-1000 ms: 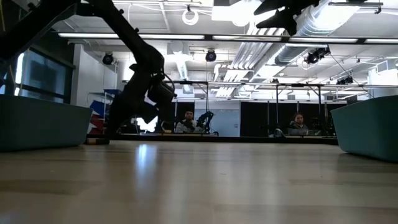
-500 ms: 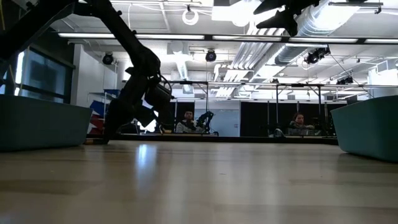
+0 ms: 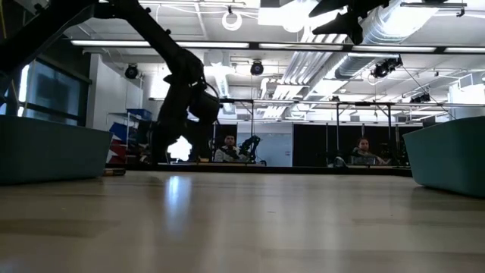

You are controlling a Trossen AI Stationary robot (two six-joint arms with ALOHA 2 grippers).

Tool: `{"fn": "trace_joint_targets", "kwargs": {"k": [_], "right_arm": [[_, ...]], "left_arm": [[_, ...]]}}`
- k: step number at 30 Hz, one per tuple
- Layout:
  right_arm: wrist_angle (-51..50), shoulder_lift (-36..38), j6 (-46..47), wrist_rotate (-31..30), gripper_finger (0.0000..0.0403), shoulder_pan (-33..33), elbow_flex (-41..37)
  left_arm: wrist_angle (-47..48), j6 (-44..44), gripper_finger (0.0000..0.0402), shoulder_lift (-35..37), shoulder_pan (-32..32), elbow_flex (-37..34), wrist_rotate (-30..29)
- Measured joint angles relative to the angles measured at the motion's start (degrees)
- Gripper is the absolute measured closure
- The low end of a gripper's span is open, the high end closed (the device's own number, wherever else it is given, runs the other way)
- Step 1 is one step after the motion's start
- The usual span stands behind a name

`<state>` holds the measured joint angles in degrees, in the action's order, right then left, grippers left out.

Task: Sort batteries
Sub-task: Put the black battery into the green bin

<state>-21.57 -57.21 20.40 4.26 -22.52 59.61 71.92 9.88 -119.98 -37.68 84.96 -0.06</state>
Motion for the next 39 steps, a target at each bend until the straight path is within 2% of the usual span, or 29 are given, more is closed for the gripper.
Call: {"fn": "trace_joint_targets", "kwargs": {"k": [4, 14, 17, 20, 25, 29, 34, 39], "right_arm": [[0.0, 0.0, 0.2, -0.1, 0.0208, 0.0, 0.0], [0.0, 0.0, -1.3, -0.1, 0.0208, 0.0, 0.0], [0.0, 0.0, -1.7, -0.1, 0.0208, 0.0, 0.0], [0.0, 0.0, -2.6, -0.1, 0.0208, 0.0, 0.0], [0.0, 0.0, -2.9, 0.0, 0.0208, 0.0, 0.0], [0.0, 0.0, -2.9, 0.0, 0.0208, 0.0, 0.0], [0.0, 0.0, -2.9, 0.0, 0.0208, 0.0, 0.0], [0.0, 0.3, -2.9, -0.5, 0.0208, -0.1, 0.0]], "left_arm": [[3.7, -4.3, 0.0349, 0.0, -2.6, -0.7, 1.7], [7.0, -9.9, 0.0188, 0.0, -8.3, -7.7, 1.3], [6.2, -10.8, 0.0160, 0.1, -8.5, -9.0, 1.6], [5.3, -10.8, 0.0153, 0.1, -8.5, -10.6, 3.1], [3.0, -11.1, 0.0161, 0.4, -8.5, -12.8, 4.0], [2.0, -11.1, 0.0190, 0.5, -8.5, -13.2, 3.7], [1.2, -9.3, 0.0261, 0.5, -8.6, -13.3, 3.0], [1.1, -5.0, 0.0360, 0.4, -8.4, -12.1, 0.8]]}}
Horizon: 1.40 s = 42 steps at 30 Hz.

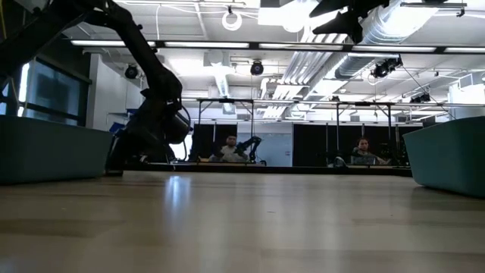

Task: Sort batteries
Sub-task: Put the black battery into the green bin

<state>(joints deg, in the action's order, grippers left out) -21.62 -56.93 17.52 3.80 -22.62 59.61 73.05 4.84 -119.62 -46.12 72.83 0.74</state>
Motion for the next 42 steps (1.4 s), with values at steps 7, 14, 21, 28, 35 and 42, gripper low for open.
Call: {"fn": "trace_joint_targets", "kwargs": {"k": [7, 14, 21, 28, 35, 42], "right_arm": [[0.0, 3.1, 0.6, -0.4, 0.0208, -1.5, 0.0], [0.9, 3.6, -3.1, 5.0, 0.0208, -1.7, -1.1], [20.7, 2.9, 4.9, 6.1, 0.0208, -1.7, -13.3], [42.9, -2.5, 13.3, 5.8, 0.0208, -1.1, -19.4], [46.6, -8.1, 2.5, 6.3, 0.0208, 2.8, -11.1], [39.3, -8.7, -1.1, 6.0, 0.0215, 3.9, -2.0]], "left_arm": [[-6.7, 0.2, 0.0370, 0.7, 0.5, 8.6, -0.4], [-22.4, -5.4, 0.0370, 8.3, 1.5, 15.9, 16.1], [-56.4, -17.8, 0.0370, 17.9, 6.5, 14.2, 36.5], [-85.2, -26.2, 0.0370, 22.3, 16.7, 14.2, 38.2], [-94.6, -30.2, 0.0370, 22.3, 22.7, 14.2, 35.5], [-95.1, -30.2, 0.0369, 22.4, 23.8, 14.3, 33.7]]}}
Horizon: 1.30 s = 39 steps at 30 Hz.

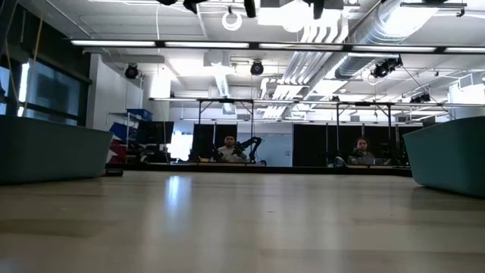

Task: Sort batteries
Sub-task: Put the black battery into the green bin

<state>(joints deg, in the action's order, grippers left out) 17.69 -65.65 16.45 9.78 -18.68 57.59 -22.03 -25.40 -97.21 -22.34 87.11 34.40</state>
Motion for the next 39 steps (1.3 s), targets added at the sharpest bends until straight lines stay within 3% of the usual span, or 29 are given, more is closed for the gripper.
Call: {"fn": "trace_joint_targets", "kwargs": {"k": [5, 26, 31, 39], "right_arm": [[-9.4, 0.1, -0.2, 0.5, 0.0259, 0.0, 4.9], [-17.1, 0.3, 1.6, 2.3, 0.0383, 0.4, 6.8], [-17.9, 0.3, 2.6, 2.3, 0.0366, 0.4, 6.8], [-19.1, -0.5, 2.4, 2.5, 0.0274, 0.6, 6.4]], "left_arm": [[1.9, 0.4, 0.0369, -0.4, 0.0, -0.3, 0.1], [1.8, 0.8, 0.0367, -0.2, 0.0, -0.2, -0.4], [1.8, 0.5, 0.0366, -0.2, 0.0, -0.2, -0.5], [0.7, 0.2, 0.0366, -0.1, 0.3, -0.1, -1.5]]}}
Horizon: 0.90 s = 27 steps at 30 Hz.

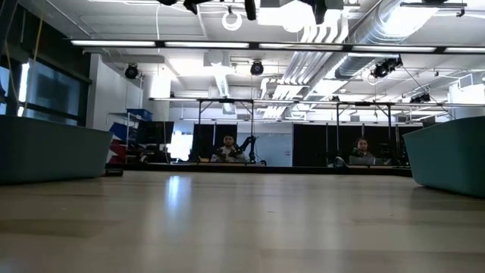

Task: Sort batteries
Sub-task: Put the black battery into the green bin

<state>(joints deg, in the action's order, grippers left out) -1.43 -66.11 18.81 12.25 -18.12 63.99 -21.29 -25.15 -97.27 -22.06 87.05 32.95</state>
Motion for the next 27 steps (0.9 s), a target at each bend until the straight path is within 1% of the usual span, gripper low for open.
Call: {"fn": "trace_joint_targets", "kwargs": {"k": [3, 12, 14, 18, 19, 21, 22, 24, 27], "right_arm": [[1.4, 0.4, 0.0, -0.6, 0.0271, 0.0, 0.2], [5.9, 0.5, -0.9, 0.1, 0.0289, -0.1, 0.2], [5.4, 0.5, -0.8, 0.1, 0.0303, -0.1, 0.2], [5.0, 0.5, -0.6, -0.1, 0.0364, -0.1, 0.2], [5.0, 0.5, -0.7, -0.2, 0.0374, -0.1, 0.2], [4.5, 0.6, -0.2, -0.4, 0.0374, -0.1, 0.2], [3.1, 0.8, 0.8, -0.7, 0.0374, -0.1, 0.5], [-4.7, 1.3, 2.2, -2.0, 0.0374, -0.1, 2.8], [-24.1, 1.8, 2.5, -2.9, 0.0374, -0.1, 9.0]], "left_arm": [[0.6, 0.0, 0.0366, -0.1, 0.2, 0.0, 0.0], [1.1, 0.2, 0.0366, 0.0, 0.3, 0.0, -0.4], [1.4, 0.2, 0.0366, 0.0, 0.3, 0.0, -0.3], [1.7, 0.6, 0.0366, 0.0, 0.3, 0.0, -0.6], [1.7, 0.6, 0.0366, 0.0, 0.2, 0.0, -0.8], [2.3, 1.3, 0.0362, 0.0, 0.2, 0.0, -1.2], [2.8, 1.7, 0.0357, 0.0, 0.2, 0.0, -1.5], [5.1, 2.7, 0.0339, -0.1, -0.1, 0.0, -1.6], [10.2, 3.3, 0.0298, 0.0, -1.4, -0.1, -1.5]]}}
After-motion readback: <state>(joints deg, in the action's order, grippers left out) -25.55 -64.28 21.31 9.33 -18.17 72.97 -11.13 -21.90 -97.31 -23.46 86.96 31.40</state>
